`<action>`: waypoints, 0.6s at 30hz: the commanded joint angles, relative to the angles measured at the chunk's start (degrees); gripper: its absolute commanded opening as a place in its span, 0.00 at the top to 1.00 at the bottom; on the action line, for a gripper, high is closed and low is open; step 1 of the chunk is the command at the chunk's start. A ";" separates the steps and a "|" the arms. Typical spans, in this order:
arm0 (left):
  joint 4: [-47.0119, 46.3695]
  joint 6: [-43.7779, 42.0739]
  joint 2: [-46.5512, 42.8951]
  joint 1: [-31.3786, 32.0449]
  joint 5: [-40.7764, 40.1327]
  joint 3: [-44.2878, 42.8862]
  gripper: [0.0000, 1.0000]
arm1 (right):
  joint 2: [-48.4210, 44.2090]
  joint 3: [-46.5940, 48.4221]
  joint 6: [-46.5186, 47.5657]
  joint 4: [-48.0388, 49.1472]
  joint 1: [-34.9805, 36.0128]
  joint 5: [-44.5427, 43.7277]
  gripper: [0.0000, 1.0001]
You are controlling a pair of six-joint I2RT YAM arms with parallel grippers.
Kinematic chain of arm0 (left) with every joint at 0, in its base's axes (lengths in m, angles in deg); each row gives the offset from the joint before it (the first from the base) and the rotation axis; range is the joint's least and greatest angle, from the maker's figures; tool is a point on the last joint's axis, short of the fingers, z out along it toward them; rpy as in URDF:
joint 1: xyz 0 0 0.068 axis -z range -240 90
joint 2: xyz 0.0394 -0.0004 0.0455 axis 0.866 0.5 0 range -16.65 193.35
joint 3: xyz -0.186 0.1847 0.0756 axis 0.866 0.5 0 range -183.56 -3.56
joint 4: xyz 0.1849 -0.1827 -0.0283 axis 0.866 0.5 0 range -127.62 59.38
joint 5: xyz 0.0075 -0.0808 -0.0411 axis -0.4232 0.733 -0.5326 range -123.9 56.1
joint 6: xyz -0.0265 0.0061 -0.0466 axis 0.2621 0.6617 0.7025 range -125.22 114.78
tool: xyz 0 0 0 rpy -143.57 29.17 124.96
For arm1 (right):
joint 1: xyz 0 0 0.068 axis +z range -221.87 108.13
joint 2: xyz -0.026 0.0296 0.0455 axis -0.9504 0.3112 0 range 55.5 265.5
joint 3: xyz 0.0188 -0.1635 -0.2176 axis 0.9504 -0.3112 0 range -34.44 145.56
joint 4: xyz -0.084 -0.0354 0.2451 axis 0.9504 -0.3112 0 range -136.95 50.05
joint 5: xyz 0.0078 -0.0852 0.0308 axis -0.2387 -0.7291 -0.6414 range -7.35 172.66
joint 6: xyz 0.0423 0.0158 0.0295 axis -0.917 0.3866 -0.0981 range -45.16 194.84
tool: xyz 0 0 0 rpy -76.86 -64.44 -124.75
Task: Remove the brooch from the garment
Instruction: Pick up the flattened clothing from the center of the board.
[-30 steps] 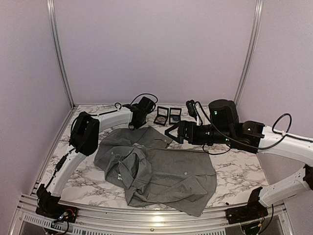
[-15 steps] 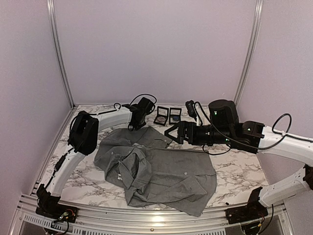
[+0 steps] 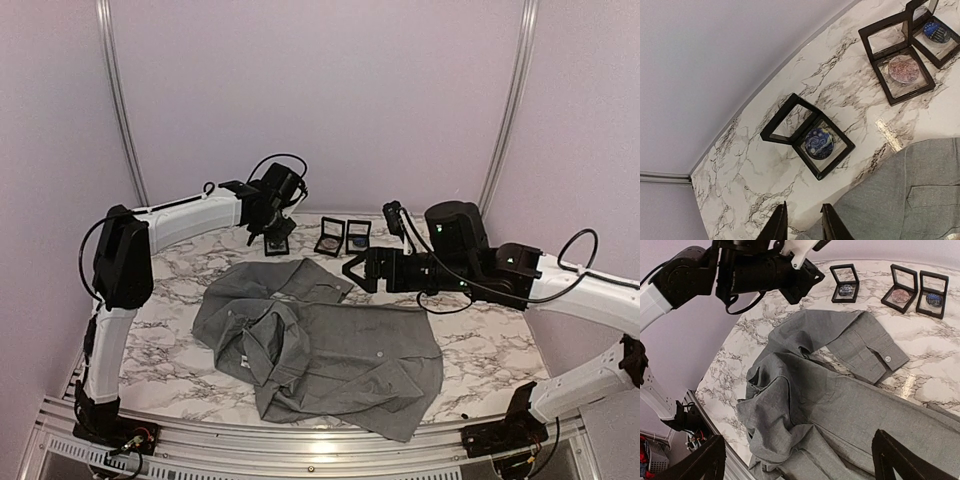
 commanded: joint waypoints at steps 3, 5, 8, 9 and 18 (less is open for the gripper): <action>1.00 14.72 -15.65 2.20 11.65 16.02 0.73 | 0.69 0.52 3.16 -2.82 -1.78 -3.07 0.01; -1.03 20.29 -21.05 2.48 13.98 22.71 0.72 | 0.39 -0.56 3.63 -2.68 -2.01 -3.36 0.01; -3.76 26.10 -29.09 2.91 15.69 33.03 0.70 | 0.37 -2.39 4.33 -1.36 -3.11 -2.59 0.02; -4.37 27.62 -31.51 3.00 15.92 35.84 0.70 | 0.52 -2.94 4.45 -0.60 -3.66 -2.30 0.01; -7.43 42.61 -48.85 3.64 17.28 56.53 0.68 | 8.52 -3.59 6.63 8.13 -8.89 2.15 0.04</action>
